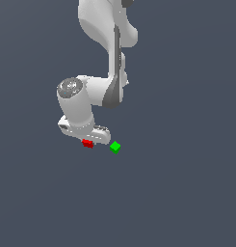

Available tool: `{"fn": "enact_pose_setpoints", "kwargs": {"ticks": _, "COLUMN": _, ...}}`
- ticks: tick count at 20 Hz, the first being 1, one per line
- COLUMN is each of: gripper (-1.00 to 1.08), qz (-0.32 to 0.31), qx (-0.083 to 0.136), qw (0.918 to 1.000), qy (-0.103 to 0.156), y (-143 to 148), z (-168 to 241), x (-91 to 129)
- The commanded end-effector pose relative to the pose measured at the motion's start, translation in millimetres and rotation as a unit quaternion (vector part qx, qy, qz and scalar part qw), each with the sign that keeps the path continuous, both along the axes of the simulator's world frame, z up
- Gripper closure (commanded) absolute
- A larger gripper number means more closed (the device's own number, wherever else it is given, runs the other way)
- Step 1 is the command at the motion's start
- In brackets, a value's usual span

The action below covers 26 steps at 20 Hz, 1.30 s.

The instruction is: Stack the red cube on top of the green cube.

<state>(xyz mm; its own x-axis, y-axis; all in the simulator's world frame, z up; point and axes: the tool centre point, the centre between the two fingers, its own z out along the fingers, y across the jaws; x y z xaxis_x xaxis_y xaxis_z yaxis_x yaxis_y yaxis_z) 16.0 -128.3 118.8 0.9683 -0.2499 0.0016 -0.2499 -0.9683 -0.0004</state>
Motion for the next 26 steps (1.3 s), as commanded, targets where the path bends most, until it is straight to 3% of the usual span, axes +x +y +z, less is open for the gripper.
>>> {"fn": "enact_pose_setpoints", "kwargs": {"ticks": 1, "gripper": 1.08, "qz": 0.000, "qx": 0.000, "qw": 1.0000, "qy": 0.000, "y": 0.6, "z": -0.4, "x": -0.2}}
{"fn": "enact_pose_setpoints", "kwargs": {"ticks": 7, "gripper": 1.08, "qz": 0.000, "qx": 0.000, "qw": 1.0000, "qy": 0.000, "y": 21.0, "z": -10.3, "x": -4.3}}
{"fn": "enact_pose_setpoints", "kwargs": {"ticks": 18, "gripper": 1.08, "qz": 0.000, "qx": 0.000, "qw": 1.0000, "qy": 0.001, "y": 104.8, "z": -50.9, "x": -19.1}}
{"fn": "enact_pose_setpoints", "kwargs": {"ticks": 26, "gripper": 1.08, "qz": 0.000, "qx": 0.000, "qw": 1.0000, "qy": 0.001, "y": 117.2, "z": -57.5, "x": -19.2}}
